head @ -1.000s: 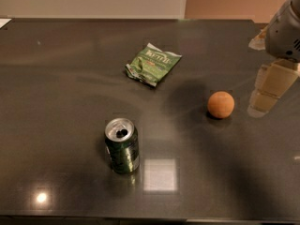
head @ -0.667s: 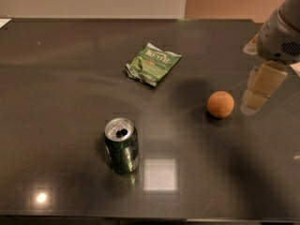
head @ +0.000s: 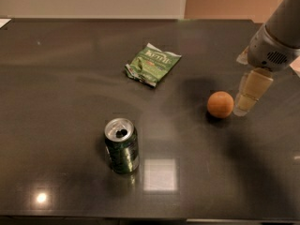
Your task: Move orange near green jalapeno chip bag
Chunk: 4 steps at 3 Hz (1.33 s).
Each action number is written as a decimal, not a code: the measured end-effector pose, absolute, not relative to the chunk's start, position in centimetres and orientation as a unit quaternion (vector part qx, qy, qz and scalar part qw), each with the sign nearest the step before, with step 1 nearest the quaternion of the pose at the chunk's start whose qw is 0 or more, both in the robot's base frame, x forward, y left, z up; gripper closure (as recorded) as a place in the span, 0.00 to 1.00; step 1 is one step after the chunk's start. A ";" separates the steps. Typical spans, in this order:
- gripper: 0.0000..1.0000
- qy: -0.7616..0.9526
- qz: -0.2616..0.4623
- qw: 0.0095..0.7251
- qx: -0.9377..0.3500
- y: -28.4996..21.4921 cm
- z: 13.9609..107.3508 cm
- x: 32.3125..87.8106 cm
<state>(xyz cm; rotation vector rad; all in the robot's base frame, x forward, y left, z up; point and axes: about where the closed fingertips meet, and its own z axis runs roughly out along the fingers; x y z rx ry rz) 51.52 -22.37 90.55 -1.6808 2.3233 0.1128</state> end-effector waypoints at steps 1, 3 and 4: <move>0.00 0.802 0.051 0.134 -0.581 -22.3 89.3 52.0; 0.00 0.794 0.070 0.122 -0.591 -21.6 86.2 52.4; 0.00 0.789 0.082 0.119 -0.597 -20.8 85.0 52.3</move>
Offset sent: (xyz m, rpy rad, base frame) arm 0.0064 0.0199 -0.0607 0.0566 0.0831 0.0674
